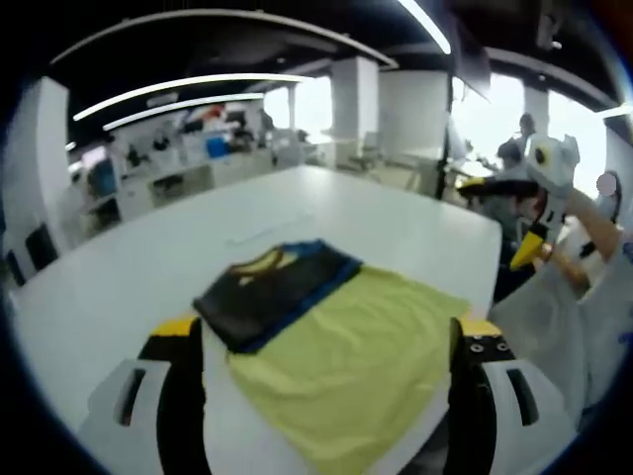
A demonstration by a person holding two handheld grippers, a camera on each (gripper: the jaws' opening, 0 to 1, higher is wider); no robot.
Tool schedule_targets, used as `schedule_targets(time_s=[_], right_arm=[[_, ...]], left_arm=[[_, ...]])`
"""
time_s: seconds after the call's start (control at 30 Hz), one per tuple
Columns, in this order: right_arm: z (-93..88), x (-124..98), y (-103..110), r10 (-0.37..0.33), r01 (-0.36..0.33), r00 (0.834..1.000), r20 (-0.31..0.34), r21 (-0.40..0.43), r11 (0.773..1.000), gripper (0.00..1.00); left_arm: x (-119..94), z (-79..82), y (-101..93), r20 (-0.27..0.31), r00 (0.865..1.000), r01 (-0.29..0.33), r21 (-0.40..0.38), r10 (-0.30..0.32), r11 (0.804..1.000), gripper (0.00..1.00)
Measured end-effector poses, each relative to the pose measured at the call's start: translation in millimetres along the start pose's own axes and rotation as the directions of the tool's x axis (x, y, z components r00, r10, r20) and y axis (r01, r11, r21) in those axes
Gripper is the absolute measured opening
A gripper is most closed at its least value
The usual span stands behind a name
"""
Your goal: Fold the garment on the visible template until the final outline fits inside the template.
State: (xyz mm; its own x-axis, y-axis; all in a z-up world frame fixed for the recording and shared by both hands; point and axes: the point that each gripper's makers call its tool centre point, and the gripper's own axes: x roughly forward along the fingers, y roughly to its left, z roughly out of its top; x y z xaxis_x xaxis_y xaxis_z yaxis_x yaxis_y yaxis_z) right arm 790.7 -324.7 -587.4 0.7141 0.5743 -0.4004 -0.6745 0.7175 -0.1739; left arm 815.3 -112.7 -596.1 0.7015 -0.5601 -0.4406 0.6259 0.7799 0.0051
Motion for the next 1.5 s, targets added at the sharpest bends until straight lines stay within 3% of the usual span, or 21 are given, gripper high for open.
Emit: schedule_targets(time_s=[0.9,1.5], right_arm=[[-17.3,-6.4,8.8,0.020,-0.020,1.000,-0.014,0.006,1.000,1.00],[-43.7,-10.0,12.6,0.036,-0.033,0.997,-0.066,0.043,0.999,1.00]], left_arm=[[-24.7,-41.6,-9.0,-0.020,0.999,-0.026,-0.062,0.025,0.998,0.94],[-26.6,-74.8,-15.0,-0.076,0.996,-0.048,-0.144,0.037,0.988,0.89]])
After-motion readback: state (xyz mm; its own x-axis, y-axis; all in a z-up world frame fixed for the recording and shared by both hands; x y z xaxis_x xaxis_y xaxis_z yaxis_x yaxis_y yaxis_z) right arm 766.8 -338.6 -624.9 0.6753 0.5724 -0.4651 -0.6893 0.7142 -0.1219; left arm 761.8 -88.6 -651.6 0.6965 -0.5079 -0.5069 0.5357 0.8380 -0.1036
